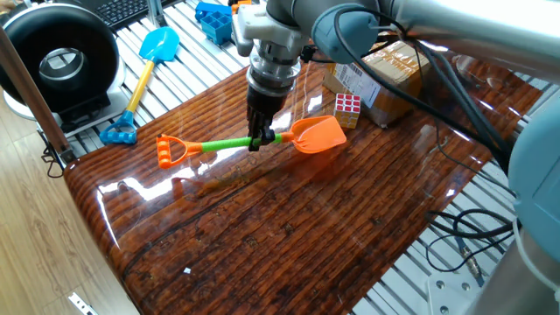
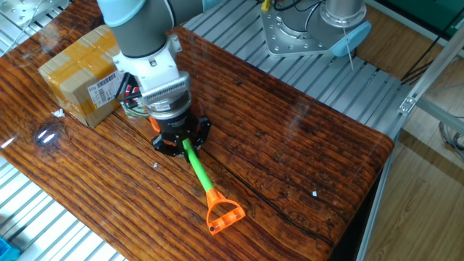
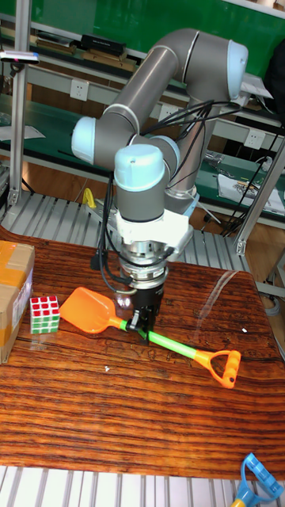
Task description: Use a shovel to scoop up an object
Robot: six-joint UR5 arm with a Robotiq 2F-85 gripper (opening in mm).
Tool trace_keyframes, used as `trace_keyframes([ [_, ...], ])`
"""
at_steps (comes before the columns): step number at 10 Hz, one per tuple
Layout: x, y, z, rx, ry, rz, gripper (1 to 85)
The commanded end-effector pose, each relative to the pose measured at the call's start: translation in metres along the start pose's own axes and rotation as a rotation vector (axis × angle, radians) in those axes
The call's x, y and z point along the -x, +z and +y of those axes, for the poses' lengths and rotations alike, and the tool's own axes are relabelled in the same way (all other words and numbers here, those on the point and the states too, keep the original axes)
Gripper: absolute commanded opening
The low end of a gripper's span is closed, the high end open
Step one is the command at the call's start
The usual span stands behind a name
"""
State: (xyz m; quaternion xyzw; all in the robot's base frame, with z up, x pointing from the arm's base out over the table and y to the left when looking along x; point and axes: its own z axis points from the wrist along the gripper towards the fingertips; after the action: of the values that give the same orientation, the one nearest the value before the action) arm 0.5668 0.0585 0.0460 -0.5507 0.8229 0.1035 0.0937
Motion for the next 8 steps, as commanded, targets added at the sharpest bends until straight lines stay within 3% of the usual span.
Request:
trace_keyframes([
  [1, 0.014, -0.012, -0.02, -0.028, -0.165, 0.021, 1.0],
  [2, 0.017, -0.015, -0.025, -0.04, -0.197, 0.025, 1.0],
  [6, 0.041, -0.004, -0.01, -0.024, -0.109, -0.04, 1.0],
  [8, 0.049, -0.014, -0.004, -0.024, -0.12, -0.056, 1.0],
])
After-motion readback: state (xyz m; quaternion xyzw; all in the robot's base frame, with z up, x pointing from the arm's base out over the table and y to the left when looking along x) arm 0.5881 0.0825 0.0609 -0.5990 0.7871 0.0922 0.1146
